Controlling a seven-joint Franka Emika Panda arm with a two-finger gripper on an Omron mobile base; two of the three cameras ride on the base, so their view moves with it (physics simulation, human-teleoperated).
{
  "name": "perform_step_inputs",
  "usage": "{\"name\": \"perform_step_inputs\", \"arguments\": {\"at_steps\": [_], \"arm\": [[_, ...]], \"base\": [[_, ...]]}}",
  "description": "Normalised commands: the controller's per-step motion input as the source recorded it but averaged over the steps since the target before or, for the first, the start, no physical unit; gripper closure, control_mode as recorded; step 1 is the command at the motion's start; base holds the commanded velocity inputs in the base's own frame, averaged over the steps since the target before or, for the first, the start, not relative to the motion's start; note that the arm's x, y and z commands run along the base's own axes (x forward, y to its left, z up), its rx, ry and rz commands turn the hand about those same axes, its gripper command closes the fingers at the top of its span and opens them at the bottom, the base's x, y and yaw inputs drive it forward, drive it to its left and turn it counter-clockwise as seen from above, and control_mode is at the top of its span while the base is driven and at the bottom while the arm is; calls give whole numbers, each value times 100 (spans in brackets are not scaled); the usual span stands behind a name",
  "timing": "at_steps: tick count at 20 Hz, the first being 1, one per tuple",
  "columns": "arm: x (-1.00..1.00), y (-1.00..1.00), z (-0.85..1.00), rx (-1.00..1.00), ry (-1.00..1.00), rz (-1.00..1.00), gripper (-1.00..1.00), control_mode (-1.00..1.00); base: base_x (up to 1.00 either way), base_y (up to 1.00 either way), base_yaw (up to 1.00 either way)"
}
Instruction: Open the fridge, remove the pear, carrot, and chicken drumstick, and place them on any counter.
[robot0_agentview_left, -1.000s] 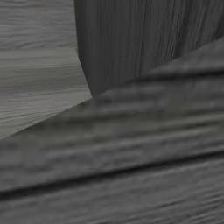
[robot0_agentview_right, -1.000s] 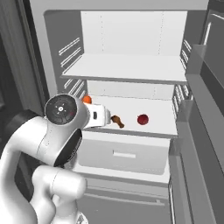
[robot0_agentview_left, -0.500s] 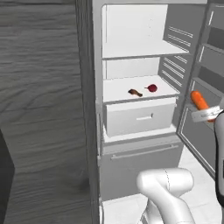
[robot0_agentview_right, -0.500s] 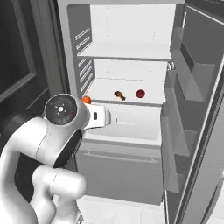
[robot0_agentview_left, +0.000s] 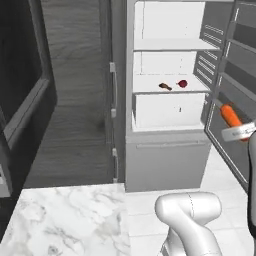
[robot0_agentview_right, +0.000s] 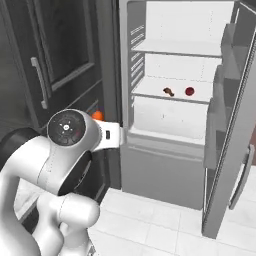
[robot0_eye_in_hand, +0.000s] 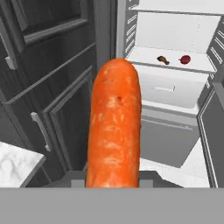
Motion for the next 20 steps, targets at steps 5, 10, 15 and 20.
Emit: {"name": "perform_step_inputs", "arguments": {"at_steps": [5, 10, 15, 20], "arm": [[0, 0, 0, 0, 0, 0, 100, 100], [0, 0, 0, 0, 0, 0, 100, 100], [0, 0, 0, 0, 0, 0, 100, 100], [-18, 12, -7, -2, -3, 10, 100, -100]], "base": [[-38, 0, 80], [-26, 0, 87], [-53, 0, 78], [-62, 5, 52]]}}
